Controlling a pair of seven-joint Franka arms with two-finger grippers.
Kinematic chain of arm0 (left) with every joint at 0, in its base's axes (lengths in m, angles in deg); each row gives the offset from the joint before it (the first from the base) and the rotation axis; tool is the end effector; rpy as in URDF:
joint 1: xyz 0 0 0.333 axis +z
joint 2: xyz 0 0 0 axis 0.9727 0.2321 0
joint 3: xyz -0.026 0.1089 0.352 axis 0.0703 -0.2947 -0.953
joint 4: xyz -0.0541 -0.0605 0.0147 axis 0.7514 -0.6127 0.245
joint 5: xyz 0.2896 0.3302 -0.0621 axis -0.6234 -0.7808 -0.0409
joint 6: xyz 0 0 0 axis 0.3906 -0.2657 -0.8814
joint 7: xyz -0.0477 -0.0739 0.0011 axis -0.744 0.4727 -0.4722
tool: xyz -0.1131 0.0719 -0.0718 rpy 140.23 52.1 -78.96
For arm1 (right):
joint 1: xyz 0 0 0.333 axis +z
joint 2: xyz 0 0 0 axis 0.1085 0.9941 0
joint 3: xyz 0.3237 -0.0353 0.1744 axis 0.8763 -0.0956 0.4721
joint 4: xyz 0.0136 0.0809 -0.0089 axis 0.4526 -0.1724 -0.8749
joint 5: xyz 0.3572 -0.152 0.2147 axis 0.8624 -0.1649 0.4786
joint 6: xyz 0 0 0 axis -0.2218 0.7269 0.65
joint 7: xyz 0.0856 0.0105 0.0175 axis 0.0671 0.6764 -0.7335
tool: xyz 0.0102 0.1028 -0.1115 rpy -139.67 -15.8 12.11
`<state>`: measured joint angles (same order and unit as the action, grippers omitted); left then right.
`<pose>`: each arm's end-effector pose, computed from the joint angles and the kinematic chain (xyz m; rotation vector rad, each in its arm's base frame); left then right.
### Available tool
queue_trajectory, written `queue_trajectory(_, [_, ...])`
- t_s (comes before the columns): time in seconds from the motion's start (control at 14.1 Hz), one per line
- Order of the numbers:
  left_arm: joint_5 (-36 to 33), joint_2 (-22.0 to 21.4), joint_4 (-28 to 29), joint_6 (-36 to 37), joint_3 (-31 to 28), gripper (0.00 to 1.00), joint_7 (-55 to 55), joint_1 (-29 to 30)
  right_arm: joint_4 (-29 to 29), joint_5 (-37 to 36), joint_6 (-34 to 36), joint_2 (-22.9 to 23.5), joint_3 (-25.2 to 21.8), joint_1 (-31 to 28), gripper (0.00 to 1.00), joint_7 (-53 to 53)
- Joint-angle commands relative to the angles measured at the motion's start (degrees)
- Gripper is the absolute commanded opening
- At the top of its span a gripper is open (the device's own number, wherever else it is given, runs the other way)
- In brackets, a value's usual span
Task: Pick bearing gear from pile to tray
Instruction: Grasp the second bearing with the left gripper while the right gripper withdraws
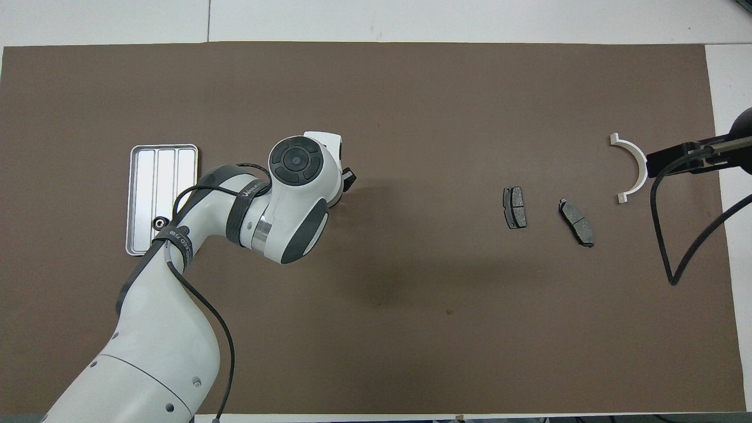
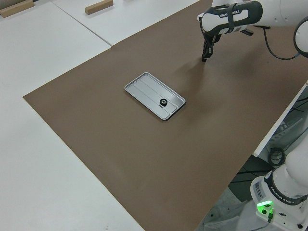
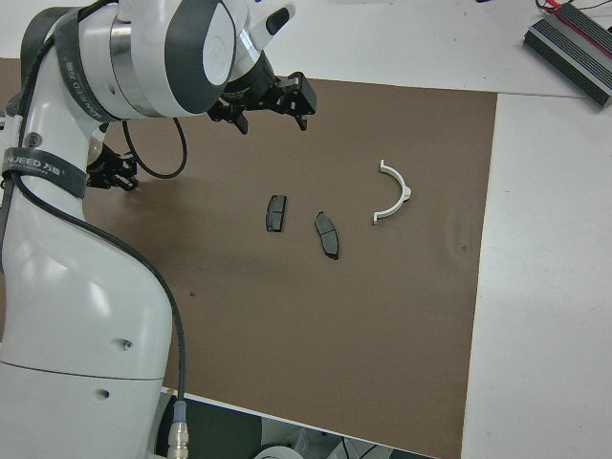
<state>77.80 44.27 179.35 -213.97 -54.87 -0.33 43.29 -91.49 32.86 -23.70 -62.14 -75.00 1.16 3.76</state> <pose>0.6085 -0.3883 0.2664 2.9807 0.8924 0.0091 0.6066 0.0190 0.6600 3.0568 0.1504 0.0726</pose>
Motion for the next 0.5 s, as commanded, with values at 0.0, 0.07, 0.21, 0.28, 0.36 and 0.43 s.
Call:
queue_trajectory(0.0, [-0.9,-0.7,-0.7,4.6,0.0,0.05,-0.4,1.5,-2.6,1.6,-0.6,-2.2,-0.2,-1.1,1.00,0.7])
queue_trajectory(0.07, [-1.1,-2.0,-1.7,7.9,-0.1,0.05,0.5,3.1,-2.6,3.1,-0.6,-2.2,-0.7,-1.1,1.00,0.7])
queue_trajectory(0.21, [-1.1,-8.6,0.4,12.6,0.0,0.05,8.9,8.7,-2.6,4.1,-0.7,-2.2,-1.4,-1.1,1.00,0.6])
queue_trajectory(0.28, [-1.1,-12.0,1.3,15.2,0.0,0.05,13.9,12.3,-2.6,4.1,-0.6,-2.3,-1.4,-1.1,1.00,0.6])
queue_trajectory(0.36, [-1.1,-13.6,1.6,17.6,0.0,0.05,19.6,15.8,-2.8,4.1,-0.8,-2.7,-1.4,-1.1,1.00,0.5])
queue_trajectory(0.43, [-1.1,-13.9,1.6,18.5,0.0,0.05,25.4,18.8,-3.4,4.1,-1.1,-3.4,-1.4,-1.1,1.00,0.5])
